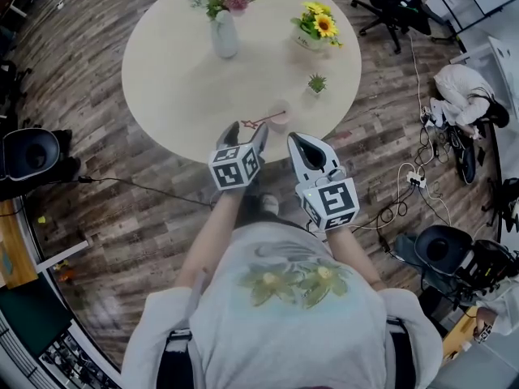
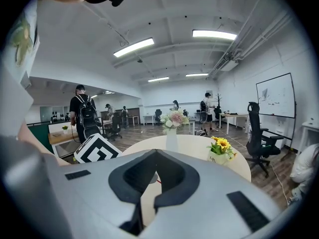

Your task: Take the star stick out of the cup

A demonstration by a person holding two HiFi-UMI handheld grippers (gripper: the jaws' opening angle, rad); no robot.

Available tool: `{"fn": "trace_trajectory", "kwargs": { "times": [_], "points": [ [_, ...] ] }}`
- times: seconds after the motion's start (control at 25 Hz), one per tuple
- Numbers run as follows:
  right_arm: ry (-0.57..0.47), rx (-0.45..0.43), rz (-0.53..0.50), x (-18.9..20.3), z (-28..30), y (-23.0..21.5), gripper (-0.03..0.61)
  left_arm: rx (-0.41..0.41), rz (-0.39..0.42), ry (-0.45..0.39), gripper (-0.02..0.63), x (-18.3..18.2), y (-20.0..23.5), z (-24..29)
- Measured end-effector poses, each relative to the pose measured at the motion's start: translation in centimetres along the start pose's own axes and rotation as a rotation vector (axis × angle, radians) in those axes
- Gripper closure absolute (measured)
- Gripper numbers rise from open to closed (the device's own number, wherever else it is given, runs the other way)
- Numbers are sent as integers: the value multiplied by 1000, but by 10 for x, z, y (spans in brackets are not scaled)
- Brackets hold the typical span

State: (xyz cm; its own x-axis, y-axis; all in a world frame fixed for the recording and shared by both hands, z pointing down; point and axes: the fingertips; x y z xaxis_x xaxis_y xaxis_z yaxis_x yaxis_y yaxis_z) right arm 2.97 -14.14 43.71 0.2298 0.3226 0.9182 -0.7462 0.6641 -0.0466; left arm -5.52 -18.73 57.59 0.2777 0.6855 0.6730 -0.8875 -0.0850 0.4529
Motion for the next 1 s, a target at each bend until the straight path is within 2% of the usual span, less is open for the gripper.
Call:
{"fn": "trace_trajectory", "kwargs": {
  "times": [0.4, 0.56, 1.0],
  "points": [
    [12, 37, 28, 0, 1, -12, 563, 19, 71, -1, 328, -6, -7, 3],
    [13, 37, 30, 1, 3, -10, 563, 24, 66, -11, 394, -8, -8, 3],
    [9, 53, 40, 1, 4, -16, 563, 32, 96, -4, 396, -12, -10, 6]
  ]
}}
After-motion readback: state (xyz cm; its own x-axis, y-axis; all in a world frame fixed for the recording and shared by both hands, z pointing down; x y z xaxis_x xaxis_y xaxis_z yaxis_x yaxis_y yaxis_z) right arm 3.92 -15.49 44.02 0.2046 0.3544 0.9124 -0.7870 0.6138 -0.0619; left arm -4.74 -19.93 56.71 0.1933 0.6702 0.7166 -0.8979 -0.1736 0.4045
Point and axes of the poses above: the fingertips, and each gripper's own axes: z forward along the fingers, y to its left, x out of its underside, and after that the axes turned 7 degrees about y, right-handed
